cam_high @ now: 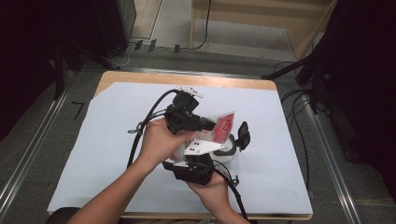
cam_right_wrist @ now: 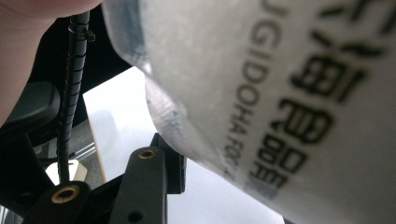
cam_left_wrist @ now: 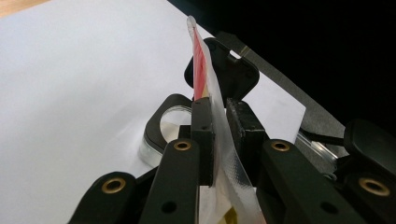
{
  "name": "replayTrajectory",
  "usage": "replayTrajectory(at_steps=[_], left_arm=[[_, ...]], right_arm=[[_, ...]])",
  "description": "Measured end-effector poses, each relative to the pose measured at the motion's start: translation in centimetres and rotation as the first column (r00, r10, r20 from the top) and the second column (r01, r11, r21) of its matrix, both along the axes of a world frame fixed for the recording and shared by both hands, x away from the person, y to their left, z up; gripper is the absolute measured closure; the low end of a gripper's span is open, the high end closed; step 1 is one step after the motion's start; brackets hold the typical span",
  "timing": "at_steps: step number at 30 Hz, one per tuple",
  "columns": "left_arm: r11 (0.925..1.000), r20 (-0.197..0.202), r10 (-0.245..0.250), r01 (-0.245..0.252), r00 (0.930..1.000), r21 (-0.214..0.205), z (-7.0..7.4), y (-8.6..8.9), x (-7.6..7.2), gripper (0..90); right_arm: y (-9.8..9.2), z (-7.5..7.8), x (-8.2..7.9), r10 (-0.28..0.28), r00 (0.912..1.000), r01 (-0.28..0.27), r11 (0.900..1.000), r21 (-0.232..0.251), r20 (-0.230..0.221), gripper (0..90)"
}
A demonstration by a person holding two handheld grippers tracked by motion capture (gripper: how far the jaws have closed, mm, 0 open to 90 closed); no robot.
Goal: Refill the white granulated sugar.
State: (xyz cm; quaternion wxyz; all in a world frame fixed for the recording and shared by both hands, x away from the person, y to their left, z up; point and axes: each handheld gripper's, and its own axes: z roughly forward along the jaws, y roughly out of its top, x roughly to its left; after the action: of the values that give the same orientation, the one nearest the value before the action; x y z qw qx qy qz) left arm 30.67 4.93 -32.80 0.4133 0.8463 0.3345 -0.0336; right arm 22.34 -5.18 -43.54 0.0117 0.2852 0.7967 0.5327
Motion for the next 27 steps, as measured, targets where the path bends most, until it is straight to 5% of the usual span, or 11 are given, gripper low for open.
replayTrajectory(at_steps=[16,27], left_arm=[[0.9999,-0.012,0.008,-0.008,0.9999,-0.013,-0.17,0.25,-0.24,82.0],[1.0,0.015,0.004,-0.004,0.9999,0.002,-0.13,0.2,-0.57,82.2]], right_arm=[[0.14,-0.08,-0.16,0.01,0.9999,-0.011,0.9999,-0.009,-0.001,63.7],[0.16,-0.14,-0.24,0.009,0.9999,-0.009,0.9999,-0.013,0.004,63.8]])
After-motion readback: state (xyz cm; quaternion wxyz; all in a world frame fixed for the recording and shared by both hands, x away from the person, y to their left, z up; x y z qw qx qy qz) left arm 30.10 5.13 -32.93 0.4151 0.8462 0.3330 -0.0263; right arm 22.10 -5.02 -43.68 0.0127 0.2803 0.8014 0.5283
